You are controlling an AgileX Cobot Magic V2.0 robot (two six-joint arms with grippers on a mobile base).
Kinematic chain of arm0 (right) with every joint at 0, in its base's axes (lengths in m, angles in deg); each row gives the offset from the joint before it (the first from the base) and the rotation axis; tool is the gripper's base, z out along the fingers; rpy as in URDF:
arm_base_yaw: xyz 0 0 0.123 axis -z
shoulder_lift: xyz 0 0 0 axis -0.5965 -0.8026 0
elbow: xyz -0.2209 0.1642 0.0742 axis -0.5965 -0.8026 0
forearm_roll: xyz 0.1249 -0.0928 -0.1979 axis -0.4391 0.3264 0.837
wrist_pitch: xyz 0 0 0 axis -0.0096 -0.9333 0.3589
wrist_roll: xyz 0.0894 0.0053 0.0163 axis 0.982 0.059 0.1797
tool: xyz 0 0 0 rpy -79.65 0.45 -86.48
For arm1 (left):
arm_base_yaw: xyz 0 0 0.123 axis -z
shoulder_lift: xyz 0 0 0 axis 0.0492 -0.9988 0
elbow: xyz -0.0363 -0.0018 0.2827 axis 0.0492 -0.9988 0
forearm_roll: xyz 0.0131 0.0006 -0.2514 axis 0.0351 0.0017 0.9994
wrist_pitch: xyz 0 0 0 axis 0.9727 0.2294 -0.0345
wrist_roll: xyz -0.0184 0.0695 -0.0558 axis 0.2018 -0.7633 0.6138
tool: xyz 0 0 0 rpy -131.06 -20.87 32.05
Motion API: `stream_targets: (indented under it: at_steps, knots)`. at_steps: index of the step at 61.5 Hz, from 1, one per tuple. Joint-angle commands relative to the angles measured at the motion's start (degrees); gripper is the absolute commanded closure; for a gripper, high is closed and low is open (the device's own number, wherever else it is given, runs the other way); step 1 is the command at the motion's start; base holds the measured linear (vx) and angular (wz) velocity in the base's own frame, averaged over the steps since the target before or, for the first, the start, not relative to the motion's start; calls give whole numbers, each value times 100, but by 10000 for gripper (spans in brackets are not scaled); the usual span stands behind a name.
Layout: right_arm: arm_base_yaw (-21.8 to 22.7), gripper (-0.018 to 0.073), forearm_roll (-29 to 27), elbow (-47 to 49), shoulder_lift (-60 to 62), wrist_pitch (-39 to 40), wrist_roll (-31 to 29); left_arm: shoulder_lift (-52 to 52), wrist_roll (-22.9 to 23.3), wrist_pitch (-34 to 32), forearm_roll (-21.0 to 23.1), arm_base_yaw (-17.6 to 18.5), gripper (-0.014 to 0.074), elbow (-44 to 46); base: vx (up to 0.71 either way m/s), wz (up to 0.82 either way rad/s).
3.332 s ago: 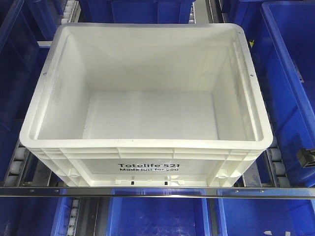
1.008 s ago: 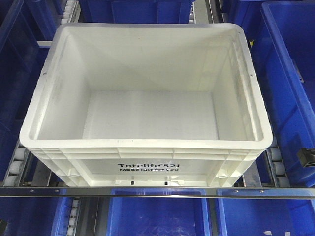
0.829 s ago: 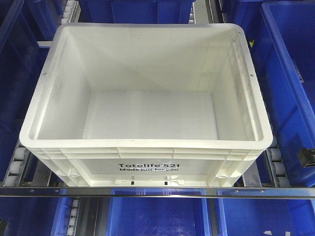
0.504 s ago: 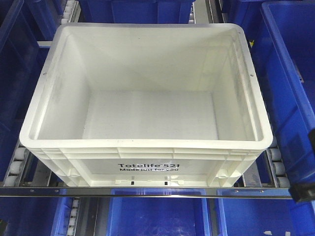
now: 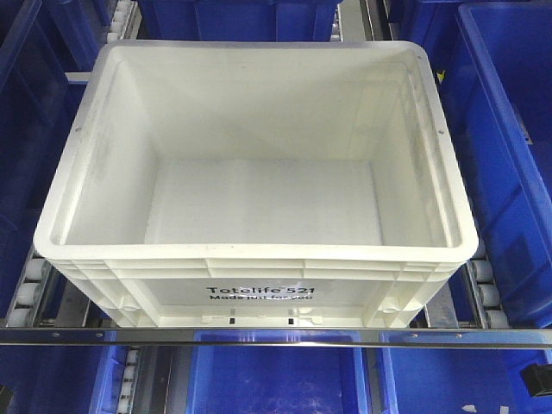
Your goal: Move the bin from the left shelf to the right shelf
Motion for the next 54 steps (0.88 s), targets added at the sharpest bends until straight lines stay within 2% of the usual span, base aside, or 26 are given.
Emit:
stream_targets:
  at_steps: [1, 54]
  knots:
    - [43, 566, 29, -105, 43, 334, 3, 61, 10, -419, 14, 36, 604, 101, 0, 0]
    - [43, 566, 29, -106, 43, 258, 3, 61, 10, -419, 14, 36, 604, 101, 0, 0]
